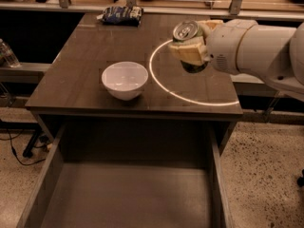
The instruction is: Pick green can from top drawer and place on counter
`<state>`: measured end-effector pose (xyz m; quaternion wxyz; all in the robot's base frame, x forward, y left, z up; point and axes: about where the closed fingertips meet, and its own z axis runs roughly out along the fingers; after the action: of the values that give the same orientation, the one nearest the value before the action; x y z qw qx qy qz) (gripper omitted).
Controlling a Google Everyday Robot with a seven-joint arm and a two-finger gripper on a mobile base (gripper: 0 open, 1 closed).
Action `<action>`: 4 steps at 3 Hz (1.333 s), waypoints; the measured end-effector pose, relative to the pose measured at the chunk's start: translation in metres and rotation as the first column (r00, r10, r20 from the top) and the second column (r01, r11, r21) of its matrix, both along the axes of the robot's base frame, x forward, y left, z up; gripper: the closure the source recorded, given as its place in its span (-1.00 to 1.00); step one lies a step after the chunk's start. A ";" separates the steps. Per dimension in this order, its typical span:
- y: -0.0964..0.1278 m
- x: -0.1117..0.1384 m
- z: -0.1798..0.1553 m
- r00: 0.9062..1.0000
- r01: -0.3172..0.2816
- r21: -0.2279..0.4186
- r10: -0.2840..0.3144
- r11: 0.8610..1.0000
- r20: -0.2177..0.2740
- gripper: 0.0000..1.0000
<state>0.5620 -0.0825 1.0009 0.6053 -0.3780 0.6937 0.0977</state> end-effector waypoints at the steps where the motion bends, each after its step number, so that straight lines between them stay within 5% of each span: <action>1: -0.022 0.042 -0.026 0.996 0.042 0.080 -0.035 0.996 -0.087 1.00; 2: -0.030 0.060 -0.044 0.987 0.068 0.113 -0.050 0.991 -0.149 1.00; 4: -0.040 0.079 -0.080 0.975 0.099 0.250 -0.043 0.963 -0.220 0.16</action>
Offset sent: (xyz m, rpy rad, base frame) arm 0.0838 -0.0451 -0.0704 0.1660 0.2271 -0.0929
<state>0.6411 -0.1229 0.9205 0.5750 -0.2579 0.7487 0.2056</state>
